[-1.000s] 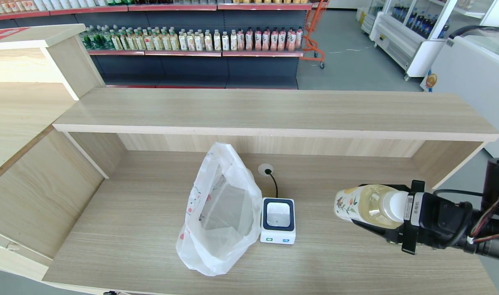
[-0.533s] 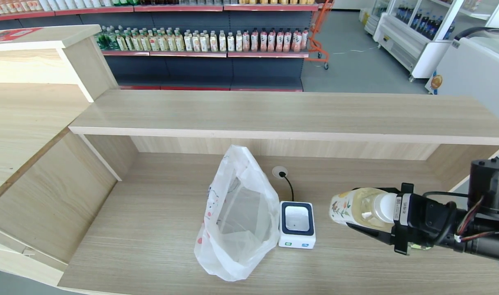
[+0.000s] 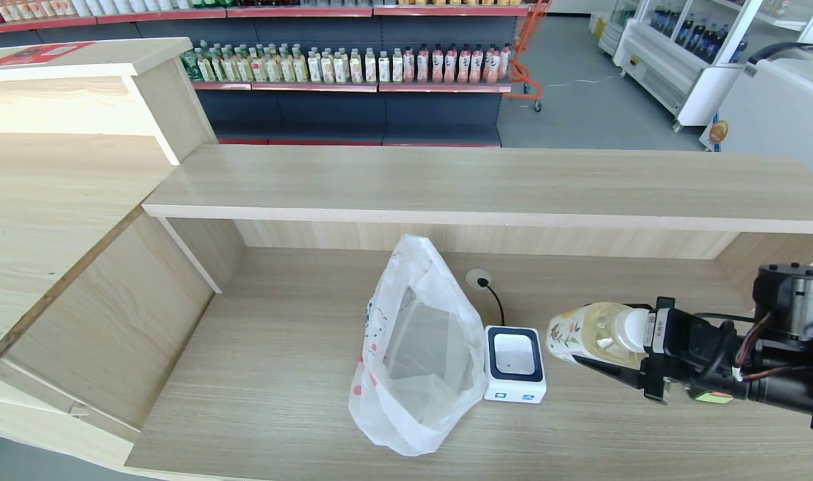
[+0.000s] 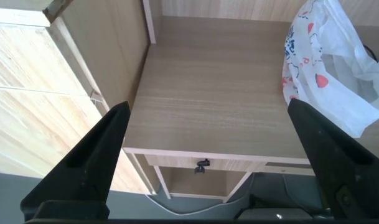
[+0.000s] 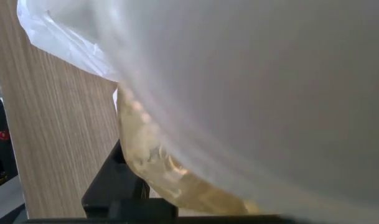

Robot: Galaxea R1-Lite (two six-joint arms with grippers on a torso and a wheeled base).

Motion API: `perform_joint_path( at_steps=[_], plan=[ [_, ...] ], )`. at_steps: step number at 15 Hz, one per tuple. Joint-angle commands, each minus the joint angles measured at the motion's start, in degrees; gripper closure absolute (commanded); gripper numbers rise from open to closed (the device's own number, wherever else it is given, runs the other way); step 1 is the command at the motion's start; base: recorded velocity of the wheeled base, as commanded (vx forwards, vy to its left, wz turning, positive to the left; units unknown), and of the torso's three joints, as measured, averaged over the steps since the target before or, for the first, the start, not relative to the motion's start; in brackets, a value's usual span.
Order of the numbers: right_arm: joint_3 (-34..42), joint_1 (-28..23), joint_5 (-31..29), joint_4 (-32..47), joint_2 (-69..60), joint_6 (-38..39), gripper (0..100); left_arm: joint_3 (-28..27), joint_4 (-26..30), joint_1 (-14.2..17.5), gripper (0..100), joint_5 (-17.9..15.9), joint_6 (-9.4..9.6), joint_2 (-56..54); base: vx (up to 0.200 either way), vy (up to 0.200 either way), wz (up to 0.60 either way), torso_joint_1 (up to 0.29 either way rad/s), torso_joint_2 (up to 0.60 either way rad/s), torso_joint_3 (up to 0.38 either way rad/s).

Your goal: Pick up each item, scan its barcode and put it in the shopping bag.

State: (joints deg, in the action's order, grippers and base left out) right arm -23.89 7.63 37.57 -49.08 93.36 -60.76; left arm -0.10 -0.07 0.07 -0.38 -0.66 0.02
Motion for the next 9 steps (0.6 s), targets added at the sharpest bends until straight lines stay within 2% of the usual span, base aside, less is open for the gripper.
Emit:
perform_joint_path(
  at_steps=[1,4,9],
  plan=[
    [-0.72,-0.78,0.92,-1.72,5.43,-1.20,100,0.01,-0.01,-0.07,0,0.03,-0.04,-0.02,0.000,0.000,0.00,0.000,0.00,0.000],
    [-1.16,-0.60,3.30,-6.64,11.06,-4.46,100,0.01,-0.01,-0.07,0,0.03,-0.04,-0.02,0.000,0.000,0.00,0.000,0.00,0.000],
    [-3.26,0.45,4.79,-6.99,15.37,-6.39,100,0.01,-0.01,-0.07,0,0.03,-0.04,-0.02,0.000,0.000,0.00,0.000,0.00,0.000]
  ],
)
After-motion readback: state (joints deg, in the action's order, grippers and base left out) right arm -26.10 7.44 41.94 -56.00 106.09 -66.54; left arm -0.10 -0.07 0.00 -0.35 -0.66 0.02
